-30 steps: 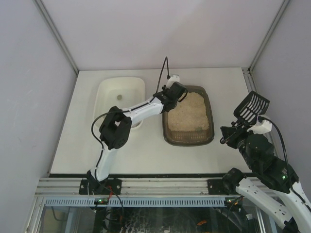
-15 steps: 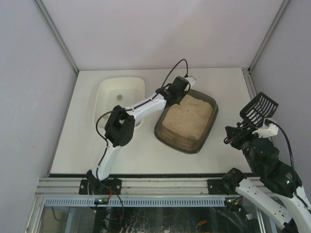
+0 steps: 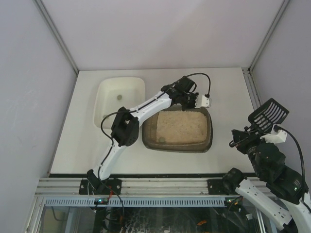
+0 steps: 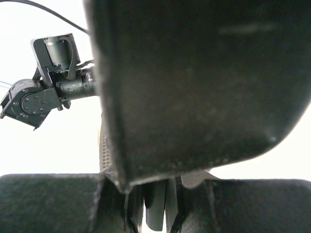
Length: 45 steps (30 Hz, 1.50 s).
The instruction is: Clean the litter box
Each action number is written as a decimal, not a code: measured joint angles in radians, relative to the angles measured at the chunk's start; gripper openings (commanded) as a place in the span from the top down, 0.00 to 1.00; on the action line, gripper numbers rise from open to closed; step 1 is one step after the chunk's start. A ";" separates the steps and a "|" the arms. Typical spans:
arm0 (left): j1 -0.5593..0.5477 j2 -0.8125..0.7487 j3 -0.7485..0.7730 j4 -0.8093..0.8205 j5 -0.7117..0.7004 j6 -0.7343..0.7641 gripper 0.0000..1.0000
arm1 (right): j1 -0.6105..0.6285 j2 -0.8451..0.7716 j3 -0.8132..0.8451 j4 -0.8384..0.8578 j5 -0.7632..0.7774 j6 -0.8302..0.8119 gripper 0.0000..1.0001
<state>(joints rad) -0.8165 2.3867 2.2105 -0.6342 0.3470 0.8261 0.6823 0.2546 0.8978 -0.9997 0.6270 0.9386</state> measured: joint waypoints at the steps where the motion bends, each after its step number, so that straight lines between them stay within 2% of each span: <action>1: -0.004 0.003 0.008 -0.023 0.057 0.047 1.00 | 0.000 -0.005 0.000 -0.013 0.003 0.009 1.00; 5: -0.027 0.023 0.049 -0.114 0.198 0.242 1.00 | 0.000 -0.026 0.002 -0.066 0.019 0.048 1.00; 12: -0.106 0.024 0.054 -0.258 0.358 0.583 1.00 | 0.001 -0.064 0.047 -0.190 0.055 0.133 1.00; 22: -0.173 0.034 0.068 -0.476 0.477 1.056 1.00 | 0.008 -0.080 0.111 -0.365 0.112 0.279 1.00; 31: -0.172 0.069 0.149 -0.617 0.458 1.183 1.00 | 0.045 -0.081 0.111 -0.443 0.153 0.357 1.00; 45: -0.172 0.073 0.154 -0.632 0.453 1.205 1.00 | 0.128 -0.080 0.111 -0.542 0.212 0.496 1.00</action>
<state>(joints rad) -0.9882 2.4599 2.3646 -1.2663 0.8001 2.0308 0.8101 0.1741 1.0092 -1.5421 0.8394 1.4345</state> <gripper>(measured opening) 0.091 0.147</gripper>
